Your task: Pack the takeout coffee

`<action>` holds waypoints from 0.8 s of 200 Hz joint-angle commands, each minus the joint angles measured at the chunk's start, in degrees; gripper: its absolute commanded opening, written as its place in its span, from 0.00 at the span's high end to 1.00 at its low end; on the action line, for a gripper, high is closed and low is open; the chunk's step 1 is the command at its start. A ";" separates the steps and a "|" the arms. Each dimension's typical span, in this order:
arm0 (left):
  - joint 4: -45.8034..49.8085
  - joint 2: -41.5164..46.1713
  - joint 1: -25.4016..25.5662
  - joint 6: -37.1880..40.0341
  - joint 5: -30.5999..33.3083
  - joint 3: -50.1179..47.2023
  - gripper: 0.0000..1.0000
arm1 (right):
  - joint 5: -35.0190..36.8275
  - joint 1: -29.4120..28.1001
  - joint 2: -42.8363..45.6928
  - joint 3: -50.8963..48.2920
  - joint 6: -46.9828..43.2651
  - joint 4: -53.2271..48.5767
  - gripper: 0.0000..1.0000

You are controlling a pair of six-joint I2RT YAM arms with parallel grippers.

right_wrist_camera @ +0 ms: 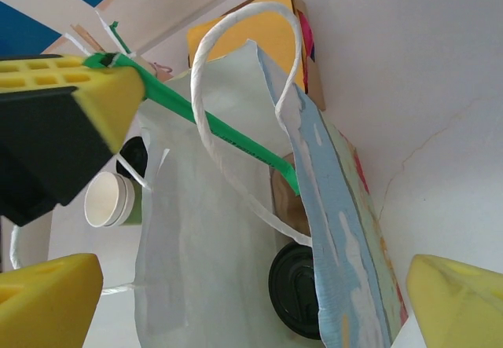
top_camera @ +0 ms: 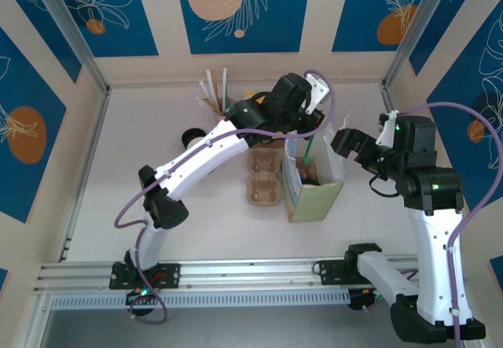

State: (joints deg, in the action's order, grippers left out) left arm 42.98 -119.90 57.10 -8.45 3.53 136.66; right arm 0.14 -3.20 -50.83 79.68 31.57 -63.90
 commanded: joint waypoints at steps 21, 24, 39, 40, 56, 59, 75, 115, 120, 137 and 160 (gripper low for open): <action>1.82 -0.24 0.74 1.13 1.49 1.73 0.78 | -2.10 0.39 -0.21 -0.07 -0.42 0.27 0.01; 1.74 -0.11 0.73 1.07 1.44 1.69 0.74 | -2.13 0.38 -0.22 -0.05 -0.45 0.30 0.01; 1.49 0.44 0.73 0.63 1.17 1.77 0.69 | -2.59 0.39 -0.54 0.28 -0.46 0.44 0.01; 1.45 0.45 0.73 0.59 1.15 1.85 0.68 | -2.60 0.39 -0.52 0.29 -0.42 0.44 0.01; 1.29 1.14 0.71 0.19 1.30 2.18 0.61 | -3.06 0.39 -0.74 0.64 -0.32 0.77 0.01; 1.31 1.22 0.73 0.12 1.48 2.20 0.60 | -3.17 0.39 -0.80 0.76 -0.36 0.77 0.01; 1.27 2.21 0.78 -0.57 2.52 2.38 0.53 | -3.78 0.40 -1.01 1.09 -0.45 1.01 0.01; 1.37 5.03 -0.02 -1.91 4.51 2.65 0.39 | -4.54 0.39 -1.60 2.43 -0.99 1.62 0.01; 1.53 5.38 -0.19 -2.01 4.82 2.65 0.36 | -4.62 0.39 -1.75 2.64 -1.07 1.73 0.01; 2.51 6.44 -0.90 -2.62 5.78 2.68 0.29 | -4.86 0.40 -2.38 3.46 -1.16 1.84 0.01; 4.62 7.47 -2.52 -3.84 6.58 2.58 0.17 | -4.98 0.43 -3.20 4.75 -1.41 1.93 0.01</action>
State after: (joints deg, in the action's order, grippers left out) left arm 45.08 -115.94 56.18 -10.94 7.86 136.97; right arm -3.18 -3.07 -53.43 82.00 31.33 -62.94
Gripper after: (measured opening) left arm 0.800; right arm 0.990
